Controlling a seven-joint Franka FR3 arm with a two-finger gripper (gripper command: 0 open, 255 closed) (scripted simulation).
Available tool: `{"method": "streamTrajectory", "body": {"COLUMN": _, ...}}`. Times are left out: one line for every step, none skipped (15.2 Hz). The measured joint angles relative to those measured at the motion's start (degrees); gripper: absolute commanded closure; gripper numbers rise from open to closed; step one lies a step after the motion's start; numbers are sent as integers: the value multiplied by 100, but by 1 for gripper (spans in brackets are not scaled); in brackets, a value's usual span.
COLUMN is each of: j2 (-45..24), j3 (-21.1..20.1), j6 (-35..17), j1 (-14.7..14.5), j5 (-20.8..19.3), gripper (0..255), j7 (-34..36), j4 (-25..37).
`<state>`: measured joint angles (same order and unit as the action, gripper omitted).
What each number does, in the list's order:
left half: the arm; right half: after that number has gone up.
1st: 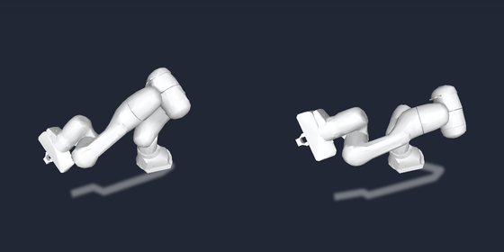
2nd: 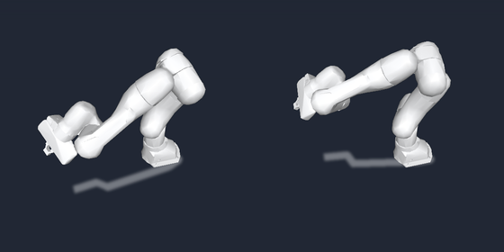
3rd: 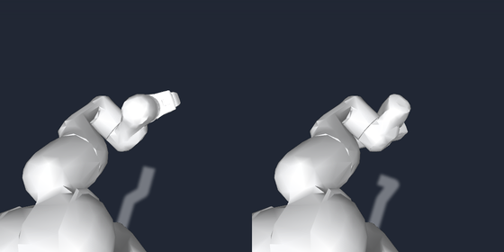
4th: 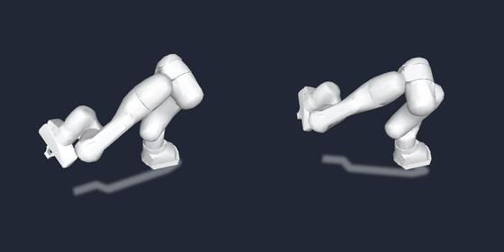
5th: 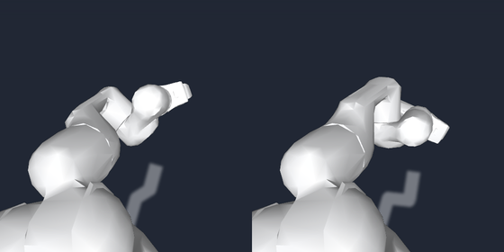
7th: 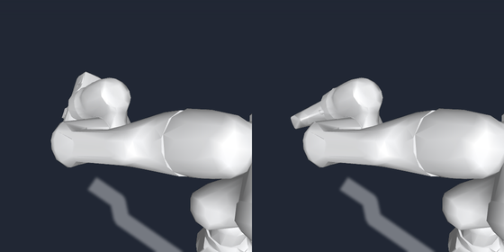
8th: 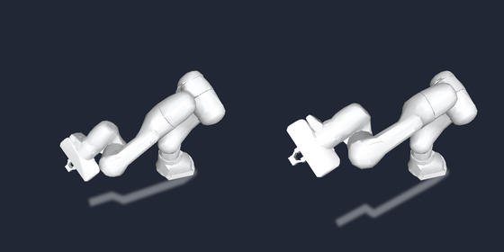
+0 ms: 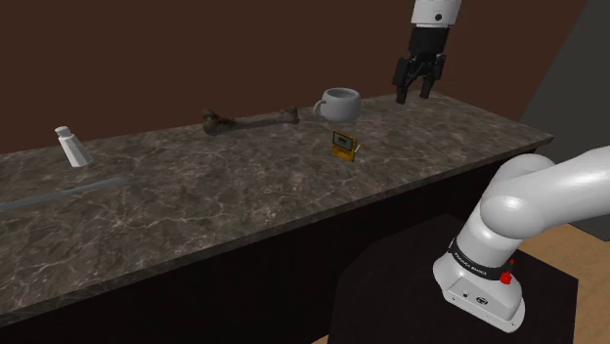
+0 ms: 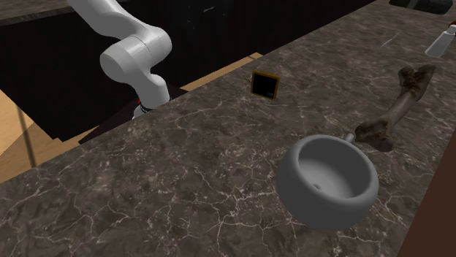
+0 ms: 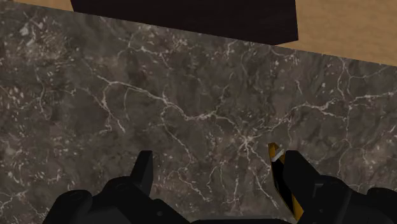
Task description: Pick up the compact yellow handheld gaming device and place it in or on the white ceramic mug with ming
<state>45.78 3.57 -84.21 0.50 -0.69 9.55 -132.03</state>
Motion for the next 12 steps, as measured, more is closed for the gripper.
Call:
{"method": "streamTrajectory", "body": {"j2": 0, "j3": 0, "j6": 0, "j1": 0, "j5": 0, "gripper": 0, "j7": 0, "j4": 0}}
{"method": "streamTrajectory", "body": {"j2": 12, "j3": -28, "j6": -103, "j1": -27, "j5": 12, "gripper": 0, "j7": -8, "j4": -74}}
{"method": "streamTrajectory", "body": {"j2": 2, "j3": -54, "j6": -290, "j1": -63, "j5": 16, "gripper": 0, "j7": -39, "j4": -191}}
{"method": "streamTrajectory", "body": {"j2": -19, "j3": -84, "j6": -503, "j1": -107, "j5": 21, "gripper": 0, "j7": -75, "j4": -303}}
{"method": "streamTrajectory", "body": {"j2": -21, "j3": -151, "j6": -710, "j1": -165, "j5": 51, "gripper": 0, "j7": -76, "j4": -418}}
{"method": "streamTrajectory", "body": {"j2": -81, "j3": -226, "j6": -985, "j1": -230, "j5": 84, "gripper": 0, "j7": -73, "j4": -555}}
{"method": "streamTrajectory", "body": {"j2": -87, "j3": -273, "j6": -1190, "j1": -282, "j5": 94, "gripper": 0, "j7": -103, "j4": -651}}
{"method": "streamTrajectory", "body": {"j2": -93, "j3": -363, "j6": -1463, "j1": -352, "j5": 130, "gripper": 0, "j7": -87, "j4": -831}}
{"method": "streamTrajectory", "body": {"j2": -188, "j3": -404, "j6": -1739, "j1": -402, "j5": 136, "gripper": 0, "j7": -123, "j4": -918}}
{"method": "streamTrajectory", "body": {"j2": -224, "j3": -471, "j6": -1993, "j1": -463, "j5": 155, "gripper": 0, "j7": -130, "j4": -1039}}
{"method": "streamTrajectory", "body": {"j2": -299, "j3": -534, "j6": -2237, "j1": -520, "j5": 168, "gripper": 0, "j7": -144, "j4": -1114}}
{"method": "streamTrajectory", "body": {"j2": -381, "j3": -611, "j6": -2542, "j1": -582, "j5": 186, "gripper": 0, "j7": -142, "j4": -1251}}
